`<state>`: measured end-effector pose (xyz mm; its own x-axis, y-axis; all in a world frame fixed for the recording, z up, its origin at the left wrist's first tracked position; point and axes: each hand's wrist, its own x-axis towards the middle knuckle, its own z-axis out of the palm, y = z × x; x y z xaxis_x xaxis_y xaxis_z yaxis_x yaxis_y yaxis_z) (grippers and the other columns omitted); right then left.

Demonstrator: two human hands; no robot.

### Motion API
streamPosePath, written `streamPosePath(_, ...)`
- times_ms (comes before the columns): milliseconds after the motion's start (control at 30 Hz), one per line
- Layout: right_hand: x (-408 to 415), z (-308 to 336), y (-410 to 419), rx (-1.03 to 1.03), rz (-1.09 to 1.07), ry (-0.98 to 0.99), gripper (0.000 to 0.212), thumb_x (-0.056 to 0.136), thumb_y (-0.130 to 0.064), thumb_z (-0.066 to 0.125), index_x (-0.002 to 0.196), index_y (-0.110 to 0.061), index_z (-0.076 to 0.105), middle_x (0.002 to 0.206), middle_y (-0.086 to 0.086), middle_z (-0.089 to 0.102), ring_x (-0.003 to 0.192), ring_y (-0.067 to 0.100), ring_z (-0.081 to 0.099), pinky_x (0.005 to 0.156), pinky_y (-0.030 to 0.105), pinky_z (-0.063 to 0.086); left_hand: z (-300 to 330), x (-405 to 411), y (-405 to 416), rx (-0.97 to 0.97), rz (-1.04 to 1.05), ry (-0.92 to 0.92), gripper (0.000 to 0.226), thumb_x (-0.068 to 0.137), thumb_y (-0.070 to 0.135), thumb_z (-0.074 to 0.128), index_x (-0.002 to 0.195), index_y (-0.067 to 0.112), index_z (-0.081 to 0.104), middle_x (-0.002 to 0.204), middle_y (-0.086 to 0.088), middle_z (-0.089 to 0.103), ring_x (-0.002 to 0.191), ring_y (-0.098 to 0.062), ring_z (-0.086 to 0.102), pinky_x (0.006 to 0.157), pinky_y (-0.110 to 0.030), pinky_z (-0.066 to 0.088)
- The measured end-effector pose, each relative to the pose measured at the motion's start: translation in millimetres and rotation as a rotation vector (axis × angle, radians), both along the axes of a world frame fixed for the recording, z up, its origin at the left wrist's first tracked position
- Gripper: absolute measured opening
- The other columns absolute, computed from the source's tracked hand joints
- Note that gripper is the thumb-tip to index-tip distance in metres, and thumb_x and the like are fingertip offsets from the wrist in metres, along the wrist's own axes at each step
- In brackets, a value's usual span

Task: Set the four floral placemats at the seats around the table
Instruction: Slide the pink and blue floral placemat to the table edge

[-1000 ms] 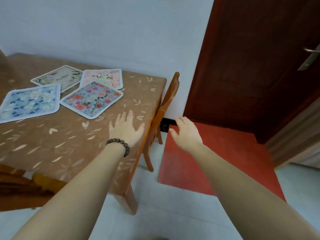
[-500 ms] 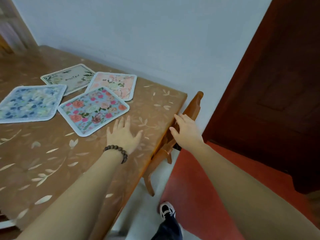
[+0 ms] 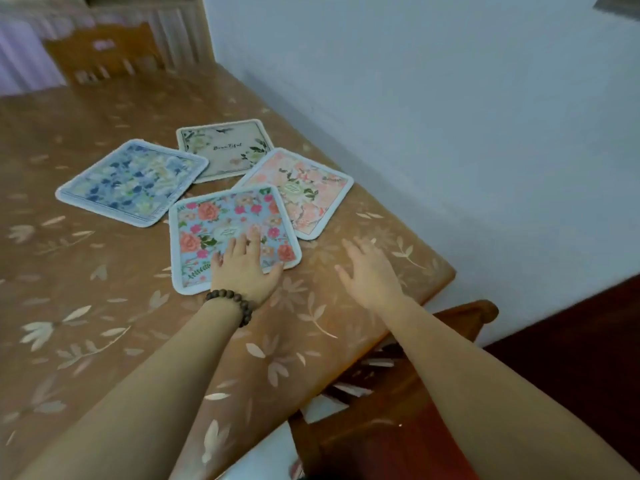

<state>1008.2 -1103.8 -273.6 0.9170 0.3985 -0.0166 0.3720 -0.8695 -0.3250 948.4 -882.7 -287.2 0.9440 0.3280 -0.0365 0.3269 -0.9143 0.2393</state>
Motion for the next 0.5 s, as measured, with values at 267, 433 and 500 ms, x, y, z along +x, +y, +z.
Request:
streamPosePath(267, 55.8, -12.1, 41.3, -0.034, 0.296, 0.049, 0.057, 0.096, -0.040, 0.042, 0.146, -0.017, 0.030, 0.154, 0.009, 0.028, 0.143, 0.027, 0.020, 0.117, 0.045, 0.019, -10.8, -17.6, 16.0, -0.006, 0.307, 0.026, 0.079, 0.086, 0.064, 0.033, 0.149, 0.020, 0.013, 0.157, -0.007, 0.012, 0.143, -0.024, 0.011, 0.113, -0.054, 0.011)
streamPosePath(433, 83.6, -18.4, 48.7, 0.005, 0.446, 0.075, 0.056, 0.096, -0.037, 0.045, 0.145, -0.015, 0.032, 0.152, 0.010, 0.030, 0.142, 0.026, 0.022, 0.115, 0.046, 0.024, -14.2, -24.0, -0.8, 0.030, 0.470, 0.046, 0.079, 0.085, 0.066, 0.028, 0.149, 0.022, 0.011, 0.157, -0.006, 0.012, 0.143, -0.023, 0.009, 0.113, -0.054, 0.010)
streamPosePath(500, 90.1, -21.6, 46.9, 0.014, 0.474, 0.103, 0.056, 0.096, -0.037, 0.045, 0.146, -0.016, 0.031, 0.153, 0.010, 0.029, 0.143, 0.025, 0.019, 0.116, 0.045, 0.022, -14.1, -25.1, -10.2, 0.023, 0.510, 0.055, 0.082, 0.083, 0.068, 0.026, 0.149, 0.023, 0.010, 0.157, -0.006, 0.012, 0.143, -0.023, 0.008, 0.113, -0.053, 0.010)
